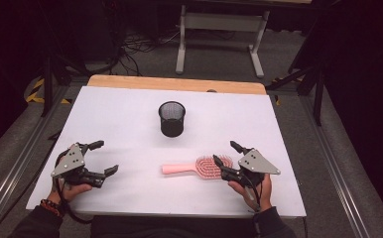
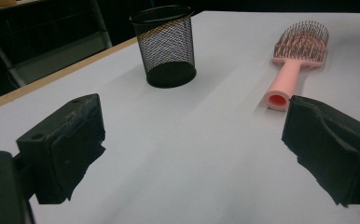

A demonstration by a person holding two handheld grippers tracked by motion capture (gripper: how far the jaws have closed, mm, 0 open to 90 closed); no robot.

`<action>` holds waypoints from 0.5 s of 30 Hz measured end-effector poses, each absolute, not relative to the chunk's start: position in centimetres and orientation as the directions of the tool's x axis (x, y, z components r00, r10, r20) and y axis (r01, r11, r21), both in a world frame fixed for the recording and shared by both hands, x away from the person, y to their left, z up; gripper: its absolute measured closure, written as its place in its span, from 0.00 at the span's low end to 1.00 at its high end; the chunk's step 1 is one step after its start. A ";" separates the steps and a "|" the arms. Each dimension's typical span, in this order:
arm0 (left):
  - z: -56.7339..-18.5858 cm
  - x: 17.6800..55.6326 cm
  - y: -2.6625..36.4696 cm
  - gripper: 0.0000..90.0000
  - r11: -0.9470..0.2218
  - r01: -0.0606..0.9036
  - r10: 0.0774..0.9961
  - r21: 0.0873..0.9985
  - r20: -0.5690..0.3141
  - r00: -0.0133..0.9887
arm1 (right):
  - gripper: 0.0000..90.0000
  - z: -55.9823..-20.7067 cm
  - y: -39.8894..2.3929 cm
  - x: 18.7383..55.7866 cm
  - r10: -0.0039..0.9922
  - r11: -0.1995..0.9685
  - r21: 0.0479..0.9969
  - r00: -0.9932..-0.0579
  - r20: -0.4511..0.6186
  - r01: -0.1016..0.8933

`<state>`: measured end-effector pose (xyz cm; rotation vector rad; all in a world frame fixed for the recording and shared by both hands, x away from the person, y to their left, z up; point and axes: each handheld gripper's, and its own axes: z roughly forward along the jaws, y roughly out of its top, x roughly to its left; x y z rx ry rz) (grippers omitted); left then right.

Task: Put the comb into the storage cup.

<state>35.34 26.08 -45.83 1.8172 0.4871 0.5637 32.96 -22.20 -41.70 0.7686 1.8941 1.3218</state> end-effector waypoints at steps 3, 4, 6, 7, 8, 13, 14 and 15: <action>-45.8 35.3 26.1 0.07 -0.298 0.054 0.583 0.953 0.137 0.801 | 0.55 -41.5 -21.4 33.3 0.782 0.283 0.953 -0.600 -0.166 0.105; -45.8 35.3 26.1 0.08 -0.298 0.054 0.584 0.953 0.137 0.800 | 0.62 -41.4 -21.1 33.4 0.781 0.278 0.954 -0.605 -0.155 0.114; -45.8 35.3 26.2 0.08 -0.300 0.049 0.586 0.953 0.144 0.797 | 0.77 -41.3 -20.2 33.8 0.779 0.286 0.949 -0.609 -0.148 0.135; -45.8 35.3 26.2 0.08 -0.300 0.049 0.586 0.953 0.144 0.797 | 0.77 -41.3 -20.2 33.8 0.779 0.286 0.949 -0.609 -0.148 0.135; -45.8 35.3 26.3 0.08 -0.302 0.048 0.585 0.952 0.145 0.798 | 0.82 -41.2 -19.9 33.9 0.780 0.288 0.947 -0.610 -0.144 0.145; -45.8 35.2 26.3 0.08 -0.303 0.049 0.584 0.952 0.144 0.799 | 1.00 -41.0 -18.0 34.5 0.772 0.311 0.934 -0.620 -0.141 0.174; -45.8 35.2 26.3 0.08 -0.303 0.049 0.584 0.952 0.144 0.799 | 1.00 -41.0 -17.5 34.6 0.766 0.321 0.930 -0.627 -0.144 0.178; -45.8 35.2 26.3 0.08 -0.303 0.049 0.584 0.952 0.145 0.799 | 1.00 -41.2 -16.3 34.9 0.755 0.340 0.921 -0.639 -0.148 0.188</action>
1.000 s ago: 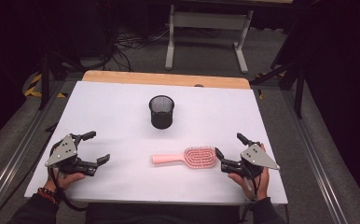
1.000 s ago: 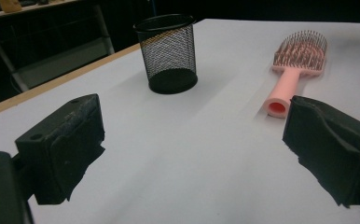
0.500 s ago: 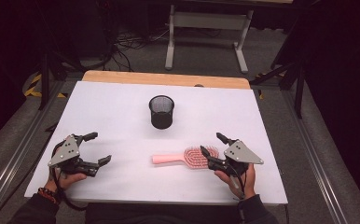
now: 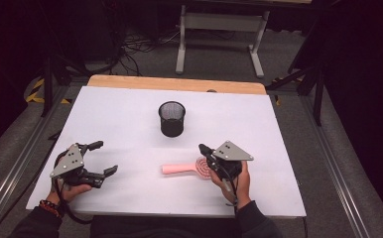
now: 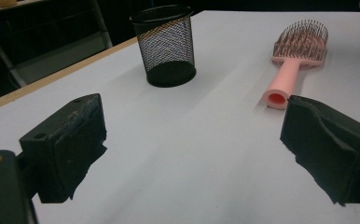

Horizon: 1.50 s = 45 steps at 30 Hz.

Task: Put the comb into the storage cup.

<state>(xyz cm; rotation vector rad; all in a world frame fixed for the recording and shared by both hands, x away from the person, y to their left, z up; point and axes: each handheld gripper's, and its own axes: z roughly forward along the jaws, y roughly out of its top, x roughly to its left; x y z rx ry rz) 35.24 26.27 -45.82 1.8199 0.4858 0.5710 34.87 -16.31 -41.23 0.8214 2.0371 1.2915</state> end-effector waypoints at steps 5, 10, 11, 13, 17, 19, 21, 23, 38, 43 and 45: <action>-45.9 35.2 26.2 0.09 -0.307 0.053 0.578 0.950 0.142 0.803 | 1.00 -42.1 -13.9 35.4 0.727 0.365 0.906 -0.673 -0.132 0.216; -45.9 35.2 26.3 0.09 -0.312 0.049 0.575 0.949 0.147 0.804 | 1.00 -43.6 -11.0 36.0 0.711 0.412 0.876 -0.690 -0.137 0.250; -45.9 35.2 26.3 0.09 -0.312 0.049 0.576 0.949 0.147 0.804 | 1.00 -44.0 -10.5 36.1 0.710 0.418 0.871 -0.691 -0.135 0.259; -45.9 35.2 26.3 0.09 -0.312 0.050 0.573 0.949 0.146 0.807 | 1.00 -45.1 -9.1 36.6 0.701 0.453 0.844 -0.699 -0.140 0.286; -45.8 35.2 26.4 0.09 -0.316 0.047 0.571 0.948 0.151 0.807 | 1.00 -46.2 -8.1 37.1 0.697 0.481 0.820 -0.702 -0.144 0.310; -45.9 35.2 26.4 0.09 -0.316 0.048 0.570 0.948 0.149 0.808 | 1.00 -46.8 -7.6 37.5 0.699 0.497 0.802 -0.700 -0.143 0.332; -45.9 35.2 26.4 0.09 -0.317 0.050 0.569 0.947 0.148 0.809 | 1.00 -46.9 -7.5 37.6 0.702 0.495 0.801 -0.698 -0.141 0.336; -45.9 35.2 26.4 0.09 -0.319 0.050 0.567 0.947 0.148 0.810 | 1.00 -47.0 -7.3 37.7 0.703 0.500 0.797 -0.696 -0.145 0.339; -46.0 35.3 26.3 0.09 -0.333 0.054 0.557 0.941 0.150 0.816 | 1.00 -46.7 -6.8 37.4 0.637 0.562 0.754 -0.759 -0.133 0.340; -46.0 35.3 26.2 0.09 -0.338 0.058 0.554 0.939 0.149 0.819 | 1.00 -46.6 -7.1 37.2 0.624 0.573 0.746 -0.770 -0.130 0.339; -46.0 35.3 26.2 0.09 -0.342 0.057 0.554 0.938 0.152 0.819 | 1.00 -46.6 -7.2 37.1 0.614 0.579 0.742 -0.779 -0.125 0.338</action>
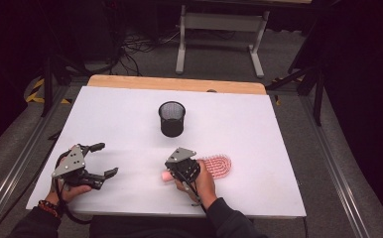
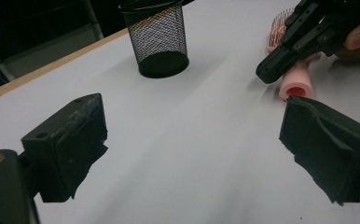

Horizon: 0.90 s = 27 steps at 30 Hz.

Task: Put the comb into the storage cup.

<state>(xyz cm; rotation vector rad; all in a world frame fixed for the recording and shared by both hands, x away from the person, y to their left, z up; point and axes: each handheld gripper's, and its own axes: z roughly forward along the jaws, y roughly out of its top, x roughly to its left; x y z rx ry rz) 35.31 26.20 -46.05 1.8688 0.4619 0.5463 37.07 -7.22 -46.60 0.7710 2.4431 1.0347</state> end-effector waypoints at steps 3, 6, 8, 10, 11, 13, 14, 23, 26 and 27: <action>-46.1 35.3 26.2 0.09 -0.350 0.061 0.552 0.935 0.153 0.820 | 1.00 -46.6 -7.2 36.9 0.601 0.591 0.734 -0.790 -0.123 0.335; -46.1 35.3 26.1 0.09 -0.354 0.061 0.552 0.933 0.156 0.819 | 1.00 -46.7 -7.1 36.7 0.589 0.600 0.729 -0.799 -0.123 0.329; -46.1 35.3 26.1 0.09 -0.355 0.062 0.553 0.933 0.156 0.818 | 1.00 -46.8 -7.1 36.5 0.580 0.607 0.724 -0.805 -0.123 0.327; -46.1 35.3 26.1 0.09 -0.366 0.063 0.553 0.928 0.162 0.817 | 1.00 -46.8 -7.1 36.4 0.573 0.612 0.720 -0.811 -0.118 0.327; -46.1 35.3 26.0 0.09 -0.366 0.067 0.554 0.928 0.160 0.817 | 1.00 -46.8 -7.1 36.4 0.568 0.617 0.717 -0.815 -0.118 0.326; -46.2 35.3 26.0 0.10 -0.371 0.067 0.555 0.926 0.163 0.816 | 1.00 -46.9 -7.1 36.3 0.559 0.624 0.709 -0.822 -0.110 0.329; -46.2 35.3 26.0 0.10 -0.372 0.067 0.555 0.926 0.164 0.816 | 1.00 -47.0 -7.2 36.3 0.555 0.631 0.703 -0.824 -0.115 0.328; -46.2 35.3 26.0 0.10 -0.375 0.070 0.558 0.924 0.165 0.813 | 1.00 -46.8 -8.8 36.0 0.519 0.652 0.691 -0.848 -0.107 0.312; -46.2 35.4 26.0 0.10 -0.377 0.071 0.560 0.924 0.166 0.812 | 1.00 -46.7 -9.8 35.9 0.516 0.654 0.687 -0.850 -0.101 0.315; -46.2 35.4 26.0 0.10 -0.377 0.071 0.560 0.923 0.167 0.812 | 1.00 -46.7 -10.1 35.8 0.517 0.656 0.686 -0.850 -0.105 0.314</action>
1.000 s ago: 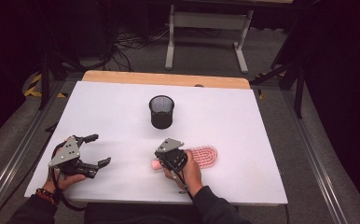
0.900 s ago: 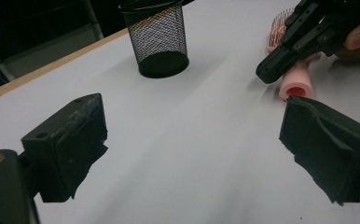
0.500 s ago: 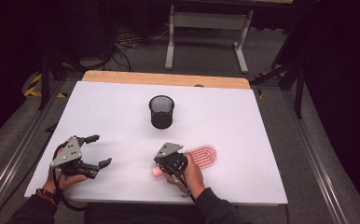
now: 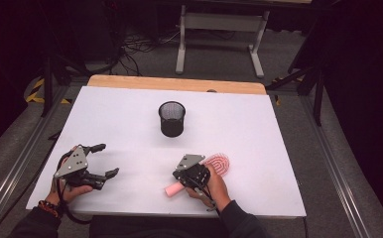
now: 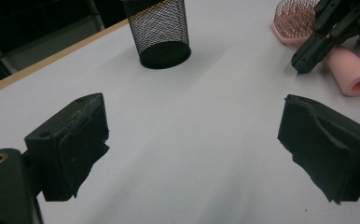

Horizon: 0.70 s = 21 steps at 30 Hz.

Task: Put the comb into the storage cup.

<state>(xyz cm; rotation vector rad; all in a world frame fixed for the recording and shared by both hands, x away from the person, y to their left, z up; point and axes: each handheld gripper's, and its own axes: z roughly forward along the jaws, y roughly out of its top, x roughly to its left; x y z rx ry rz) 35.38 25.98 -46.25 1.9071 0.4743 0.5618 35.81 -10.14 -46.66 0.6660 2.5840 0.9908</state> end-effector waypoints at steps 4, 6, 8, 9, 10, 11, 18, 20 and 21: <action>-46.3 35.4 25.9 0.10 -0.382 0.071 0.557 0.921 0.168 0.814 | 1.00 -46.6 -11.4 35.6 0.525 0.656 0.683 -0.844 -0.107 0.321; -46.3 35.4 25.8 0.10 -0.381 0.071 0.556 0.922 0.167 0.814 | 1.00 -46.6 -11.6 35.5 0.527 0.655 0.683 -0.844 -0.106 0.323; -46.3 35.3 25.8 0.10 -0.381 0.071 0.556 0.922 0.167 0.814 | 1.00 -46.5 -12.3 35.3 0.530 0.656 0.684 -0.840 -0.116 0.319; -46.3 35.3 25.9 0.10 -0.379 0.070 0.555 0.923 0.166 0.815 | 1.00 -46.4 -12.7 35.2 0.532 0.653 0.687 -0.839 -0.116 0.319; -46.3 35.4 25.8 0.10 -0.382 0.071 0.555 0.921 0.167 0.815 | 1.00 -46.3 -13.3 35.2 0.539 0.647 0.692 -0.834 -0.117 0.321; -46.3 35.4 25.8 0.10 -0.382 0.071 0.555 0.921 0.167 0.815 | 1.00 -46.3 -13.3 35.2 0.539 0.647 0.692 -0.834 -0.117 0.321; -46.3 35.4 25.7 0.10 -0.388 0.074 0.553 0.919 0.168 0.816 | 1.00 -46.0 -15.0 35.0 0.537 0.635 0.703 -0.837 -0.104 0.320; -46.4 35.4 25.7 0.10 -0.390 0.074 0.553 0.918 0.169 0.816 | 1.00 -46.0 -14.8 35.0 0.536 0.639 0.700 -0.837 -0.107 0.320; -46.4 35.4 25.7 0.10 -0.388 0.077 0.553 0.918 0.166 0.816 | 1.00 -46.1 -14.6 34.9 0.536 0.644 0.696 -0.836 -0.116 0.317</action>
